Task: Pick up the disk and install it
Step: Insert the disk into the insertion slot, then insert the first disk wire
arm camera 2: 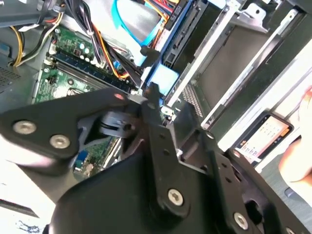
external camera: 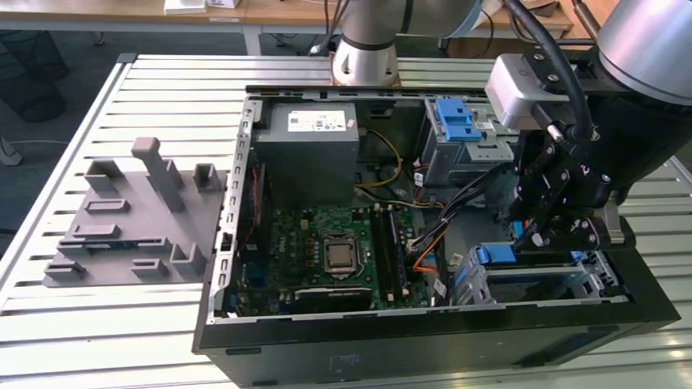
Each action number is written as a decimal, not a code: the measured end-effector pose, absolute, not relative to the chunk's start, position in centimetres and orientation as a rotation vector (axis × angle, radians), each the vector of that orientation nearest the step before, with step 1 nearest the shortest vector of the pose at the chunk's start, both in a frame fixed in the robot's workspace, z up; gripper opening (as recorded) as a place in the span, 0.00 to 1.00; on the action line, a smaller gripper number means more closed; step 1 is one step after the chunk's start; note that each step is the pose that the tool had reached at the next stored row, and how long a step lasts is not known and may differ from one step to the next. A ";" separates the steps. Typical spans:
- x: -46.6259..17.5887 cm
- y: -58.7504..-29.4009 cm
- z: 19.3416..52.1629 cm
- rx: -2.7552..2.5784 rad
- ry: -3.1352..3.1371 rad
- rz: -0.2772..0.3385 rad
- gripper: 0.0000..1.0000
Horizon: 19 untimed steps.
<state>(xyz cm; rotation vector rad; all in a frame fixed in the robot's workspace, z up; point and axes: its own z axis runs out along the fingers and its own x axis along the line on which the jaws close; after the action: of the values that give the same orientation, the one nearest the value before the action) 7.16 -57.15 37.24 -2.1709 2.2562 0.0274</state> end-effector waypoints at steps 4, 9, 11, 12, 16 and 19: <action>7.2 -57.2 36.9 -2.171 2.256 0.027 0.24; 7.2 -57.2 36.7 -2.171 2.256 0.027 0.12; 7.2 -57.2 36.7 -2.171 2.256 0.027 0.12; 7.2 -57.2 36.7 -2.171 2.256 0.027 0.12; 7.2 -57.2 36.7 -2.171 2.256 0.027 0.11; 7.2 -57.2 36.6 -2.171 2.256 0.027 0.11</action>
<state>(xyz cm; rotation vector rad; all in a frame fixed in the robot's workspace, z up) 7.16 -57.15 36.65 -2.1710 2.2562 0.0273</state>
